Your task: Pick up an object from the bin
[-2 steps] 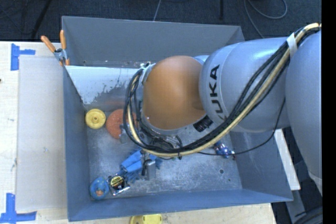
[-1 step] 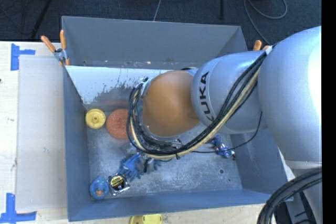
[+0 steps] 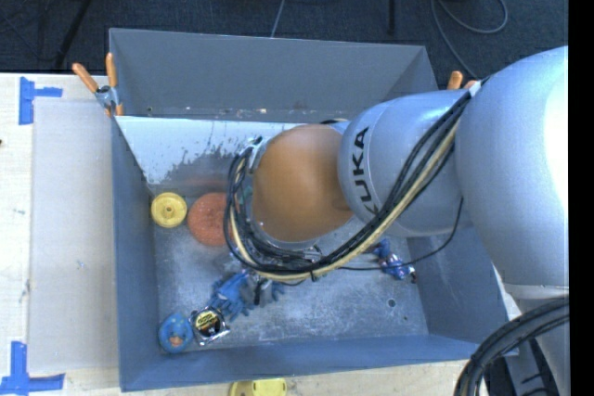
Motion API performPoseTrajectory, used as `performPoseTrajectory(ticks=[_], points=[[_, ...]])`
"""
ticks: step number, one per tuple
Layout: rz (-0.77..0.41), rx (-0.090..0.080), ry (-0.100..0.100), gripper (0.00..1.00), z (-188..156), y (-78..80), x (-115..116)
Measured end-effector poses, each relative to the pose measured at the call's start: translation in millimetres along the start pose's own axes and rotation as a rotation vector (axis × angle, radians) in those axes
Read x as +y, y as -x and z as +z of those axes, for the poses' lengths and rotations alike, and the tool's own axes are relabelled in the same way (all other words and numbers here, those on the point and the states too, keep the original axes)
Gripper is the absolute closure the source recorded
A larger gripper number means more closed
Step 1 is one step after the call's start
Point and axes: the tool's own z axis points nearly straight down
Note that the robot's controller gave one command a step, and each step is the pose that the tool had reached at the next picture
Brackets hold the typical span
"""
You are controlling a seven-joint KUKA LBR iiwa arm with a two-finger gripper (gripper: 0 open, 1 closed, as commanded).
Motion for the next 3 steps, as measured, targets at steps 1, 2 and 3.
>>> performPoseTrajectory(ticks=[1,2,3], points=[[0.016,0.001,-0.001,1.00,-116.5,-17.2,9.8],[0.017,0.001,-0.001,1.00,-116.4,-17.4,9.4],[0.009,-0.001,-0.002,1.00,-248.7,18.8,6.4]])
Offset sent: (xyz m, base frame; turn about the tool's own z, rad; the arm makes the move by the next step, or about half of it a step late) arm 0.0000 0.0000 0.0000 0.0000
